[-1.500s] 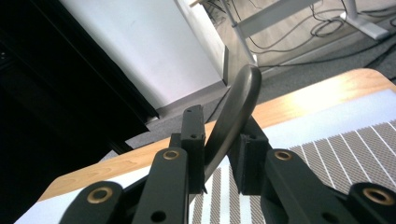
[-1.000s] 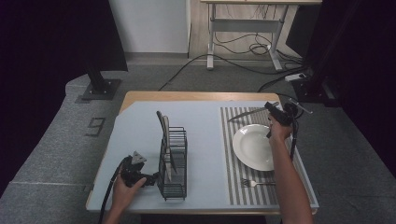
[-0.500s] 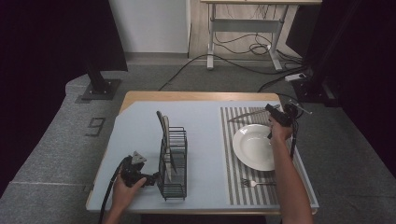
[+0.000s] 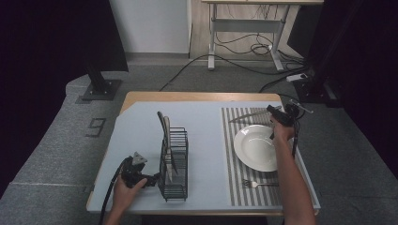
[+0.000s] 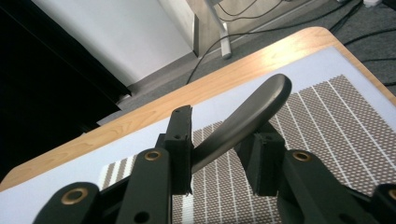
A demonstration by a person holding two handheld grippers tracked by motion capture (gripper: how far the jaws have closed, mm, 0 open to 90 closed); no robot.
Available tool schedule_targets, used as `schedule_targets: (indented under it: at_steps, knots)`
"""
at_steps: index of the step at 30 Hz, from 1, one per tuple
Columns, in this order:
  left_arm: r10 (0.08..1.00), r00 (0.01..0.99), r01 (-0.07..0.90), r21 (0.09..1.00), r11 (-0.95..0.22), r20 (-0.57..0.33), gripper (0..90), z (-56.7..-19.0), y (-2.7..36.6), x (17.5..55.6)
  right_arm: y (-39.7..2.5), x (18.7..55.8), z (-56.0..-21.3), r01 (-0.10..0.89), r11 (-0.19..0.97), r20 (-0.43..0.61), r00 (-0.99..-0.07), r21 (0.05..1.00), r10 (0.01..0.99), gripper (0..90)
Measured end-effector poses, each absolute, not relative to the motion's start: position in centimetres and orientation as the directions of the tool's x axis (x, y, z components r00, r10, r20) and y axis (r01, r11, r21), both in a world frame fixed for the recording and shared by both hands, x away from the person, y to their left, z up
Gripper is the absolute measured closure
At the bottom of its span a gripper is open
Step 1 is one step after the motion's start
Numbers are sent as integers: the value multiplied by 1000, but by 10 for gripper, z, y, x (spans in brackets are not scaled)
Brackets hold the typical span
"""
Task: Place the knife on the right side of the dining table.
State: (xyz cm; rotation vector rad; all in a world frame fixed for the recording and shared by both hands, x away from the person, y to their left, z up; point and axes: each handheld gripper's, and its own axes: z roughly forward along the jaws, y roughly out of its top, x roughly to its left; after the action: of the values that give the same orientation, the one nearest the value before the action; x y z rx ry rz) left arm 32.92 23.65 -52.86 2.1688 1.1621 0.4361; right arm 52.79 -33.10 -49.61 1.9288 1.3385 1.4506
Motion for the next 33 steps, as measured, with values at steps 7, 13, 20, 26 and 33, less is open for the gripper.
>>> schedule_targets:
  at_steps: [7,13,20,26,33]
  knots:
    - [831,556,622,666,-411,-6,9,-529,236,329,-338,531,-507,495,-505,544,74,707,836,628]
    - [831,556,622,666,-411,-6,9,-529,236,329,-340,532,-511,509,-507,544,89,696,834,614]
    - [831,556,622,666,-411,-6,9,-529,236,329,-340,532,-513,526,-512,534,125,679,836,592]
    - [831,556,622,666,-411,-6,9,-529,236,329,-339,533,-515,540,-517,523,160,664,837,572]
    - [831,556,622,667,-411,-5,9,-529,236,329,-339,533,-516,552,-517,513,178,655,840,554]
